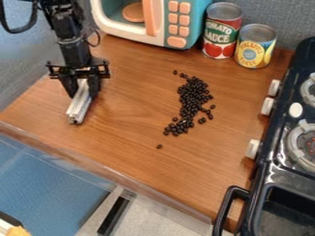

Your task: Sweep into pile

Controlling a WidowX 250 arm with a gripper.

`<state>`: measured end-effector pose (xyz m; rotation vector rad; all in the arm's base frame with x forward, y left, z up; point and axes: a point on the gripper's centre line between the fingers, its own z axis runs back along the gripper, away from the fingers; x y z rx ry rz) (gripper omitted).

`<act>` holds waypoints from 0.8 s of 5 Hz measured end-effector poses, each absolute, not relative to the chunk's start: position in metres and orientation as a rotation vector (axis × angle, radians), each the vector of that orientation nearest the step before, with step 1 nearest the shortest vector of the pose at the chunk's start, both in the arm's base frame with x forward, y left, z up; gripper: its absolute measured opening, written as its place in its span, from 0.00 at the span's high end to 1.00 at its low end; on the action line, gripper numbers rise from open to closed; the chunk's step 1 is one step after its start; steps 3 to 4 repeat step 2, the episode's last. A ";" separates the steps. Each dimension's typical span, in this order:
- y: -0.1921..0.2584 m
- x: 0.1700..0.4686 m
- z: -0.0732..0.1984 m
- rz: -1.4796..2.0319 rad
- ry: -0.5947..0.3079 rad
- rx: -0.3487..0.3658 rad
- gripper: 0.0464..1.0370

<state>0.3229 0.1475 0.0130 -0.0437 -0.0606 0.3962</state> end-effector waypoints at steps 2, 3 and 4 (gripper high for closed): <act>0.150 0.314 0.076 0.368 -0.187 -0.052 0.03; 0.150 0.314 0.076 0.368 -0.187 -0.052 0.03; 0.150 0.314 0.076 0.368 -0.187 -0.052 0.03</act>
